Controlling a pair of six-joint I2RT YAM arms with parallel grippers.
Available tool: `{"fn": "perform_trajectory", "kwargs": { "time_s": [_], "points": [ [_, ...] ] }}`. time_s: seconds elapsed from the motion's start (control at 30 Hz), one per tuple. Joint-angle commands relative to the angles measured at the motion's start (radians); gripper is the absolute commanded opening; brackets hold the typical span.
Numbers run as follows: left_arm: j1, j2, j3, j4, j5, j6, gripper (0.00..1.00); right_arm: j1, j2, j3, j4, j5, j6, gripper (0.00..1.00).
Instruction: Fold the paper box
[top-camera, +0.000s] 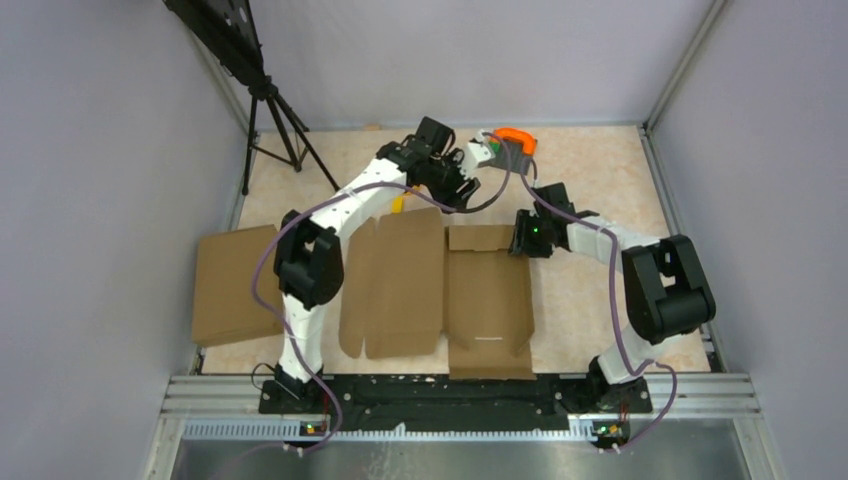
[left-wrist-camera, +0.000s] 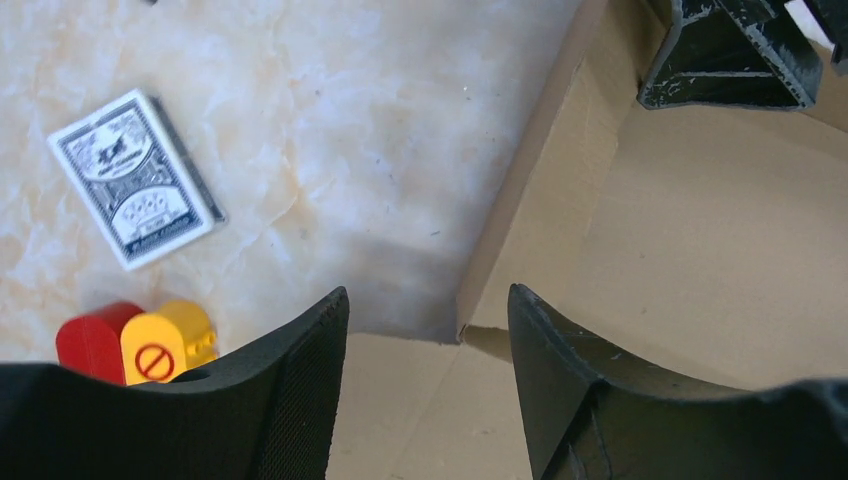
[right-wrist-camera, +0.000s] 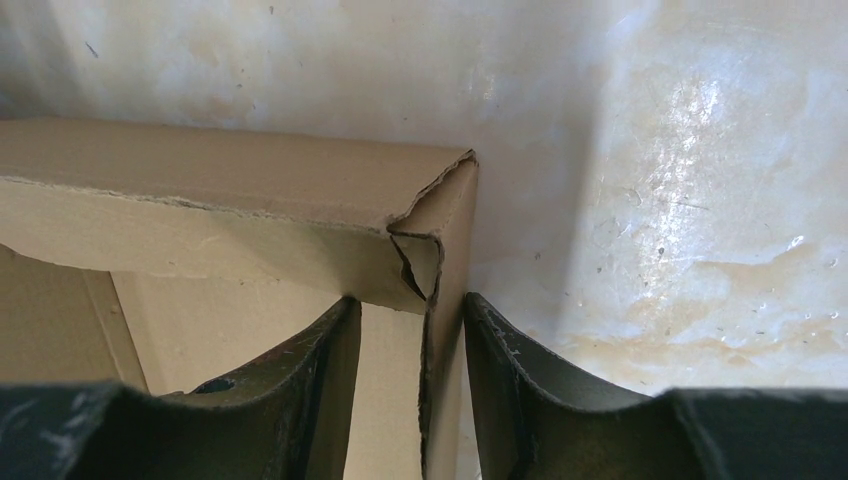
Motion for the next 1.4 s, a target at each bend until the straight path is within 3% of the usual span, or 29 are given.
{"fn": "perform_trajectory", "kwargs": {
  "time_s": [0.0,0.17,0.43,0.5,0.63,0.83,1.0,1.37],
  "points": [
    [-0.028,0.079,0.107,-0.125,0.057,0.151,0.61,0.012,-0.002,0.052,-0.002,0.001,-0.013,0.42],
    [-0.037,0.166,0.185,-0.241,0.079,0.211,0.59,0.013,-0.006,0.057,-0.007,-0.002,-0.014,0.42],
    [-0.046,0.233,0.188,-0.242,0.079,0.215,0.49,0.014,-0.002,0.056,-0.002,-0.009,-0.014,0.42],
    [-0.049,0.242,0.186,-0.243,0.075,0.211,0.42,0.015,-0.002,0.056,-0.003,-0.008,-0.014,0.42],
    [-0.055,0.257,0.181,-0.222,0.042,0.184,0.16,0.014,-0.007,0.052,0.003,-0.014,-0.011,0.42],
    [-0.075,0.215,0.091,-0.133,-0.004,0.165,0.0,0.012,-0.066,0.018,0.035,-0.019,-0.009,0.52],
    [-0.092,0.178,0.03,-0.083,-0.052,0.153,0.0,0.013,-0.095,0.012,0.053,-0.007,-0.003,0.76],
    [-0.131,0.139,-0.04,-0.043,-0.077,0.142,0.0,0.013,-0.058,-0.012,0.118,0.007,0.008,0.81]
  ]
}}
